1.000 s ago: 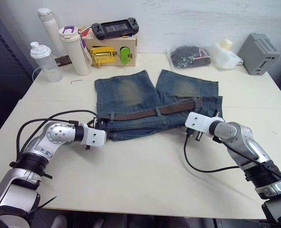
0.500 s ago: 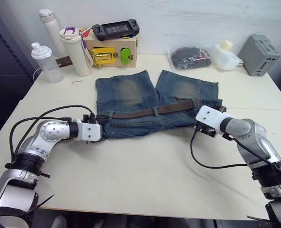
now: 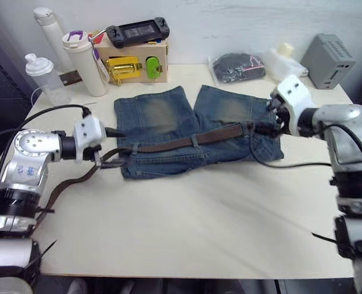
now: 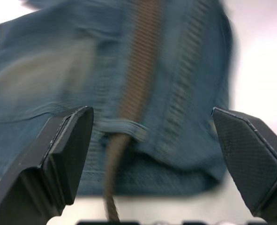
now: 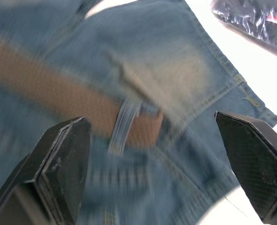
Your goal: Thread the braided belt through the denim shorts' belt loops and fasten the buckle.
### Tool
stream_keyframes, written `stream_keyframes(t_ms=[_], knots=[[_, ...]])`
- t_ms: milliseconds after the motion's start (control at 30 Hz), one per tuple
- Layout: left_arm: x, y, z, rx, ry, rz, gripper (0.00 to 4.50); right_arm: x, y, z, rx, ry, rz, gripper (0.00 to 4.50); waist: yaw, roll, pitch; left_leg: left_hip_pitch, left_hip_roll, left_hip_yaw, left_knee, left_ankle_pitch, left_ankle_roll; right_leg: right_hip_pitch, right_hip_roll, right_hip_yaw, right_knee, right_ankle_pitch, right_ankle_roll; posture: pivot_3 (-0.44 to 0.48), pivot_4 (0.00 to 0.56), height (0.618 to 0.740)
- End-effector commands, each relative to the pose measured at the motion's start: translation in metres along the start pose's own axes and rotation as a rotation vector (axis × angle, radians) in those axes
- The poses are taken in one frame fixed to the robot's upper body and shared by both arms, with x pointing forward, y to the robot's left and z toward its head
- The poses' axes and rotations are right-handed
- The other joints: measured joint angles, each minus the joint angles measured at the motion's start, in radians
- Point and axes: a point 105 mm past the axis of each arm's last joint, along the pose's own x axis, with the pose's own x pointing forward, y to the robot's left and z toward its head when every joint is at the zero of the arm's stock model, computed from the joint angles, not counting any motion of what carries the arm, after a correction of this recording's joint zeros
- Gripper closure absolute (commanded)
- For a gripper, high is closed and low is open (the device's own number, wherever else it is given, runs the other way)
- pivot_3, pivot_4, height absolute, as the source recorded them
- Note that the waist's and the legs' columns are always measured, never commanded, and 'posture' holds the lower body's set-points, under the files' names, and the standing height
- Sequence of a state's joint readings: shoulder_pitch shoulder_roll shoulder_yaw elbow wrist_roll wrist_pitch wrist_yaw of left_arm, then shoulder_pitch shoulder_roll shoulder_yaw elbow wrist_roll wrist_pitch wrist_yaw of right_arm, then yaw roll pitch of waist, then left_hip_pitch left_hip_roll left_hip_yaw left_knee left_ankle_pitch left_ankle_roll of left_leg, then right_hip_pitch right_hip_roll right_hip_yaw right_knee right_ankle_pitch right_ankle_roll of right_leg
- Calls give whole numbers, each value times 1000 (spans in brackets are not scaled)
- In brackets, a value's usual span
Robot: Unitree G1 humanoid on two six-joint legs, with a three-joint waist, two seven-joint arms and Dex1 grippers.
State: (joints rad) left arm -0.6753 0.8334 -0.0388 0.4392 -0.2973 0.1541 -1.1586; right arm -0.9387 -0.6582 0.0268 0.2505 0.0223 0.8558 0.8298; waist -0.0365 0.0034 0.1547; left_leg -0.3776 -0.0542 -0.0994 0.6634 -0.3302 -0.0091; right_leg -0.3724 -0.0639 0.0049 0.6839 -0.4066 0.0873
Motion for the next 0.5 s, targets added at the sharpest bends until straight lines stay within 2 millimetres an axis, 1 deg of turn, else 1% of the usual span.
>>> stream_keyframes(t_ms=[33, 133, 233, 300, 367, 400, 433, 500], knots=[[-1, 2, -9, -225, -49, -21, 76, 9, -13, -3, 149, -7, -1, 0, -6, 0, 0, 0, -2, 0, 0, 0, 0, -4, -1, 0, 6, 0, 0, 0, 150, 740], [6, 12, -12, -359, -90, 20, 76, 26, -5, -8, 204, 11, 64, 0, -10, -1, 1, -1, -2, -1, 0, 0, 0, -5, -2, -1, 8, 0, 0, 0, 150, 740], [11, 21, -14, -454, -120, 62, 76, 36, 1, -11, 243, 12, 108, 0, -19, -2, 1, -2, -2, -1, 2, 0, 0, -5, -2, -1, 8, 0, 0, 0, 150, 740], [18, 21, -24, -525, -101, 79, 76, 44, 5, -27, 240, 61, 119, 0, -25, -2, 1, -2, -2, -1, 2, 0, 0, -5, -2, -2, 8, 0, 0, 0, 150, 740], [22, 17, -30, -550, -88, 66, 0, 47, 7, -34, 250, 78, 136, 552, -29, -2, 1, -2, -2, -1, 2, 0, 0, -5, -2, -2, 10, 0, 0, 0, 150, 740], [23, 15, -31, -555, -85, 55, 0, 46, 9, -35, 252, 74, 150, 724, -33, -2, 1, -2, -2, -1, 2, 0, 0, -5, -2, -2, 10, 0, 0, 0, 150, 740], [24, 13, -32, -559, -80, 48, 0, 46, 10, -34, 253, 68, 162, 1282, -38, -2, 1, -2, -2, -1, 2, 0, 0, -5, -1, -2, 11, 0, 0, 0, 150, 740], [24, 10, -36, -560, -70, 45, 0, 45, 13, -33, 248, 65, 179, 2109, -46, -2, 1, -2, -2, -1, 2, 0, 0, -6, -1, -2, 12, 0, 0, 0, 150, 740]])
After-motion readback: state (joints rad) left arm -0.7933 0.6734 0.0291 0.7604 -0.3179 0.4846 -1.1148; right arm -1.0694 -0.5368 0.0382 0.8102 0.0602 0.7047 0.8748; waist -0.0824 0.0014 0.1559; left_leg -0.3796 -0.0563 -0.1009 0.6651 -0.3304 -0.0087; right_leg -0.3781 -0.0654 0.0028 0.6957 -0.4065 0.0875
